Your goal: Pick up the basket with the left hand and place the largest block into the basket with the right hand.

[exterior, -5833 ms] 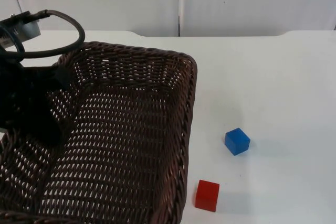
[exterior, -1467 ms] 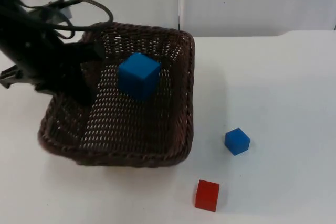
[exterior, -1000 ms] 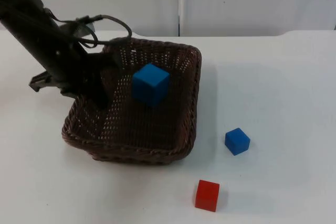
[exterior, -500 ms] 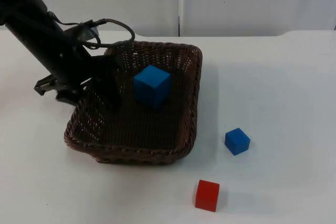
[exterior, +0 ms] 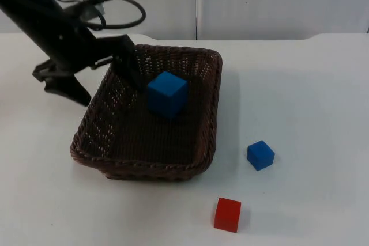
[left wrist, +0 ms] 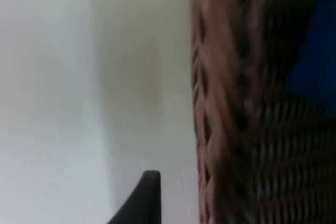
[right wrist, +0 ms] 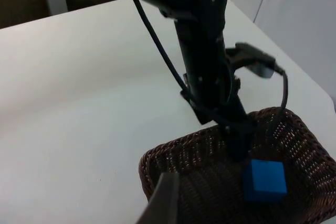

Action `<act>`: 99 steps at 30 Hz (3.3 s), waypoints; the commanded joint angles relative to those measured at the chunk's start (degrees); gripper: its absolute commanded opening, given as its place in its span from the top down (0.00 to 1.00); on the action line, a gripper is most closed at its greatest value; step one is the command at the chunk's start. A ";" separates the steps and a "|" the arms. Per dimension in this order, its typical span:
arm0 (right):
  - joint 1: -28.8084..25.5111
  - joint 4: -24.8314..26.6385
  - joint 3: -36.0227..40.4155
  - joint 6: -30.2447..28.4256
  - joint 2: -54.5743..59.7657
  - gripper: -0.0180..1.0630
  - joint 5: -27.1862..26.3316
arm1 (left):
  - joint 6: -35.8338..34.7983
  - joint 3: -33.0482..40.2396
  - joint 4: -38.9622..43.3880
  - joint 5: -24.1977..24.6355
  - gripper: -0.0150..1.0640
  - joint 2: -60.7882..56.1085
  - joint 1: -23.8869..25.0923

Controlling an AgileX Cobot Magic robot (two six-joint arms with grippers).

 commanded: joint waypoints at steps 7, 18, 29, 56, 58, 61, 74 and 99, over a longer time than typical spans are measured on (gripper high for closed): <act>0.20 -0.23 -0.11 0.15 -0.37 0.25 -0.14 | 0.05 -0.32 0.75 -0.13 0.01 -7.15 -0.18; 0.20 -1.90 0.12 0.80 -3.23 0.25 -0.86 | -0.21 1.48 1.22 0.84 0.01 -11.94 -0.18; 0.20 -3.30 8.07 2.47 -8.40 0.25 -6.23 | -0.08 10.75 1.12 -1.72 0.01 -18.07 -0.30; 0.20 -3.00 24.13 4.86 -28.15 0.25 -8.06 | 0.16 37.04 0.74 -11.69 0.01 -54.71 -0.38; 0.20 -3.00 24.86 5.13 -28.64 0.25 -8.06 | 0.37 37.30 0.84 -11.42 0.01 -55.91 -0.38; 0.20 -3.00 27.04 6.41 -30.74 0.25 -8.06 | 0.48 38.17 0.96 -11.05 0.01 -60.41 -0.38; 0.20 -3.00 35.10 10.27 -41.28 0.25 -7.15 | 1.57 40.36 2.14 -10.00 0.01 -74.40 -0.38; 0.20 -3.30 43.30 10.50 -61.85 0.25 4.49 | -0.15 40.45 5.95 0.06 0.01 -94.94 -0.38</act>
